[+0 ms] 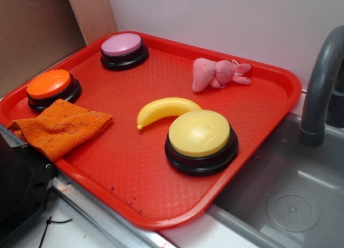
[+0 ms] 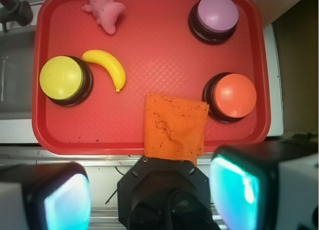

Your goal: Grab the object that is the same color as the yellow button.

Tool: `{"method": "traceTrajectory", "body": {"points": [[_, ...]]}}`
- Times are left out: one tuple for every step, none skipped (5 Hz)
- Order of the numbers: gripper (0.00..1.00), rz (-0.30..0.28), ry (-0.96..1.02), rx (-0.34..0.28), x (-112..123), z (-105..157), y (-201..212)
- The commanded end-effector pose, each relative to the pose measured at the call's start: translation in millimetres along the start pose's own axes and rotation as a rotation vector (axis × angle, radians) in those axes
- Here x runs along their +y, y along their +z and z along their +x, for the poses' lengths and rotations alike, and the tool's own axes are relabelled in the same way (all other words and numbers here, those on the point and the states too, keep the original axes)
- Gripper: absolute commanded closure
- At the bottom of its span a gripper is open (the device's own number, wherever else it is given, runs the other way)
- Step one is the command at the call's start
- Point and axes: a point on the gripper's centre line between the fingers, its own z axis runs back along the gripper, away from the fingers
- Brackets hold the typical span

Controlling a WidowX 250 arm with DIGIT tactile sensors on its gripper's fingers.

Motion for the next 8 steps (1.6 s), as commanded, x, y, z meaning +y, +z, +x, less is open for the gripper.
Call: {"method": "traceTrajectory", "body": {"points": [[0.00, 0.000, 0.000, 0.000, 0.0, 0.0, 0.0], [0.00, -0.020, -0.130, 0.028, -7.3, 19.3, -25.8], [0.00, -0.014, -0.240, -0.035, -17.3, 32.0, -45.1], [0.00, 0.015, -0.292, -0.049, -23.9, 43.7, -69.6], [0.00, 0.029, -0.300, -0.155, -32.3, 55.2, -95.8], [0.00, 0.043, -0.328, -0.127, -37.7, 71.8, -121.4], [0.00, 0.044, -0.296, -0.172, -40.3, 86.2, -142.5], [0.00, 0.080, -0.308, -0.140, -37.9, 102.4, -164.3]]}}
